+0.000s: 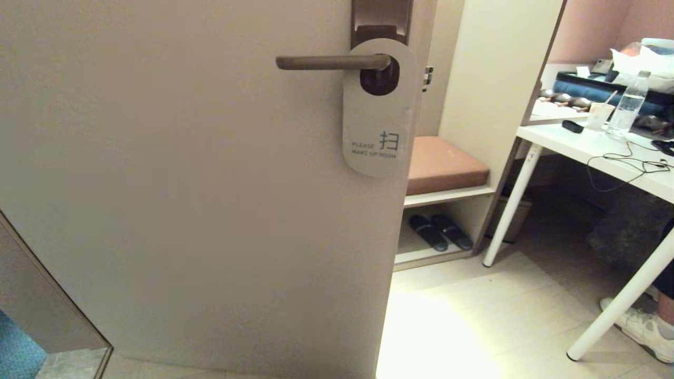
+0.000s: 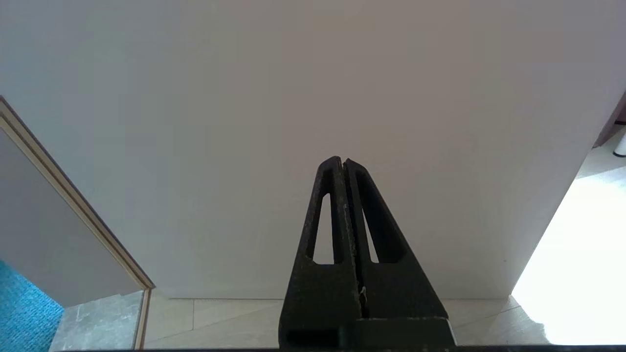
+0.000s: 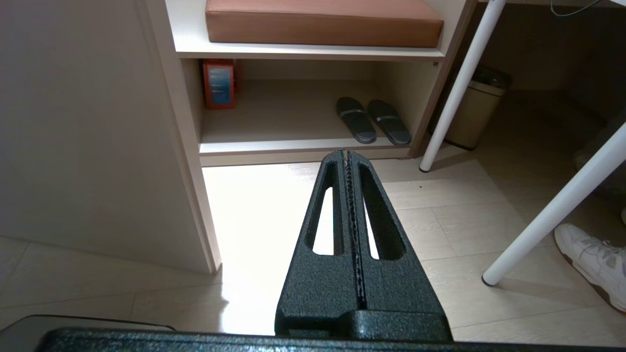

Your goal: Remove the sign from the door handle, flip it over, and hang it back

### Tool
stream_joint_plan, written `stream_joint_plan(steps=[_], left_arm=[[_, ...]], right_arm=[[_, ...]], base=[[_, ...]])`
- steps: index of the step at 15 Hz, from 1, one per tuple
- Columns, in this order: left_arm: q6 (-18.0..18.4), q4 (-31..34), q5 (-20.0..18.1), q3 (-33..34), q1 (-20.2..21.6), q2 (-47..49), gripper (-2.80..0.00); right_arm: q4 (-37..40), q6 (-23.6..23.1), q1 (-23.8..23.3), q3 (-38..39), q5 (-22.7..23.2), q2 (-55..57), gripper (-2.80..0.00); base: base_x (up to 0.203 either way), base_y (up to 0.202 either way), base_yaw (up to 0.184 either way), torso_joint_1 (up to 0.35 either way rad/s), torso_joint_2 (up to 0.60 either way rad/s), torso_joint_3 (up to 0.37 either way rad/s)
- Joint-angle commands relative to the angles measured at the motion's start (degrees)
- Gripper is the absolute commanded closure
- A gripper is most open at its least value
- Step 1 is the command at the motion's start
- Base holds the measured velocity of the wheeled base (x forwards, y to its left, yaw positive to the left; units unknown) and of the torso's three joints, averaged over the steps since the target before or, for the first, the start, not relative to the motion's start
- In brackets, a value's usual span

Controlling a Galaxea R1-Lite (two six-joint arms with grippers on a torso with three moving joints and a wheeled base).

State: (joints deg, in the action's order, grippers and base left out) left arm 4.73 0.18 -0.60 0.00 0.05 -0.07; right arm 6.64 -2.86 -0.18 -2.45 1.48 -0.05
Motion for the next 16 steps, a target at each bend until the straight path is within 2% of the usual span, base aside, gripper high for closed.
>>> stream_joint_plan(steps=[1,16], left_arm=[[0.02,0.05,-0.02,0.0,0.04,0.07,0.0],[0.02,-0.01,-0.02,0.0,0.04,0.07,0.0]], right_arm=[[0.04,-0.04,0.01,-0.01,0.02,0.05,0.0],[0.04,-0.04,0.01,-0.01,0.02,0.05,0.0]], base=[[0.0,0.0,0.0,0.0,0.0,0.0],[0.0,0.0,0.0,0.0,0.0,0.0]])
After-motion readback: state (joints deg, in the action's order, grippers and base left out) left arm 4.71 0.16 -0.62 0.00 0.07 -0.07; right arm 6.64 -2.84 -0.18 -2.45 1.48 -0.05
